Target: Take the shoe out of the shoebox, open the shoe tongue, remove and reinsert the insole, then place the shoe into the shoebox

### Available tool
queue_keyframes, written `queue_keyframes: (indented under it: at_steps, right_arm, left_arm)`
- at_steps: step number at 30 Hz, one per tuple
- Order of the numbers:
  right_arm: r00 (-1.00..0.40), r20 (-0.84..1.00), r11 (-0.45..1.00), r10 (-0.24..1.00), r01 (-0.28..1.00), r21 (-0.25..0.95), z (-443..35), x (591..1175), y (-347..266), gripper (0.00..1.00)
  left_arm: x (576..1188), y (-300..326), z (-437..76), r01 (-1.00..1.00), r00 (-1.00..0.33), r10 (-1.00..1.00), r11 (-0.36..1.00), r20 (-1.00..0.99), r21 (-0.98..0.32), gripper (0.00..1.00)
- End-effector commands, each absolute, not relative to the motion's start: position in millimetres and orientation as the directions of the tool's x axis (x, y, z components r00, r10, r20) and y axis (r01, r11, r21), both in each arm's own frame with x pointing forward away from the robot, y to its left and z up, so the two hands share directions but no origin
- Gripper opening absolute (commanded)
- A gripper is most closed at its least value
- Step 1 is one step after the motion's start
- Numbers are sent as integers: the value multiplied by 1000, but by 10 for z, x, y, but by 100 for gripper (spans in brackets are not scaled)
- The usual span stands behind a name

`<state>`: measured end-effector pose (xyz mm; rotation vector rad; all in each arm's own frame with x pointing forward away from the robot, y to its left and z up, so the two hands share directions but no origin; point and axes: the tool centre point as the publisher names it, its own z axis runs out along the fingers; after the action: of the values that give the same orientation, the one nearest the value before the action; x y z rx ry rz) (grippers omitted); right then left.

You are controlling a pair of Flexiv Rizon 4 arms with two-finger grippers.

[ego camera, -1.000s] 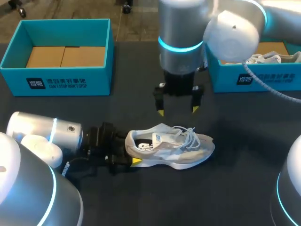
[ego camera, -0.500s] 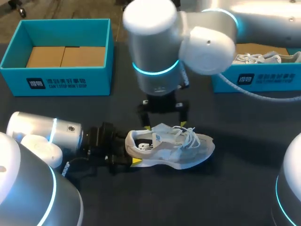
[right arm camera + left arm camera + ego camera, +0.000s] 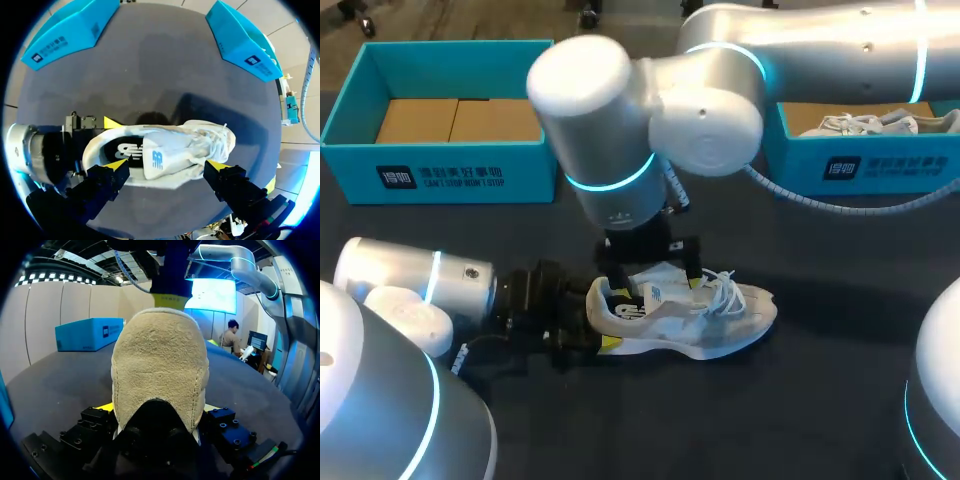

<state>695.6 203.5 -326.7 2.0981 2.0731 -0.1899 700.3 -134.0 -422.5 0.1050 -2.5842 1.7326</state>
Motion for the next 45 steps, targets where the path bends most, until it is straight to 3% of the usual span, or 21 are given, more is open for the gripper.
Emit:
queue_keyframes:
  at_steps: [1,19,28,35,36,40,44,45]
  right_arm:
    - [33,-245,-21,969,998,53,-3458,6941,2083,100]
    - [86,-399,-68,913,996,61,-3718,6948,1985,100]
    - [114,-451,-108,885,993,39,-3618,6904,1825,98]
    - [136,-487,-139,863,990,29,-3449,6895,1723,69]
    - [137,-489,-142,862,989,28,-3425,6896,1721,57]
    - [147,-492,-147,858,988,38,-3361,6895,1712,36]
    - [159,-489,-153,858,987,52,-3311,6884,1681,25]
    - [164,-487,-158,858,986,55,-3302,6879,1662,10]
  left_arm:
    - [6988,-1330,-4238,-73,-997,-43,380,61,-922,0]
    - [6988,-1330,-4238,-73,-997,-43,380,61,-922,0]
    - [6988,-1330,-4238,-73,-997,-43,380,61,-922,0]
    - [6988,-1330,-4238,-73,-997,-43,380,61,-922,0]
    - [6988,-1330,-4238,-73,-997,-43,380,61,-922,0]
    - [6988,-1330,-4238,-73,-997,-43,380,61,-922,0]
    - [6988,-1330,-4238,-73,-997,-43,380,61,-922,0]
    - [6988,-1330,-4238,-73,-997,-43,380,61,-922,0]
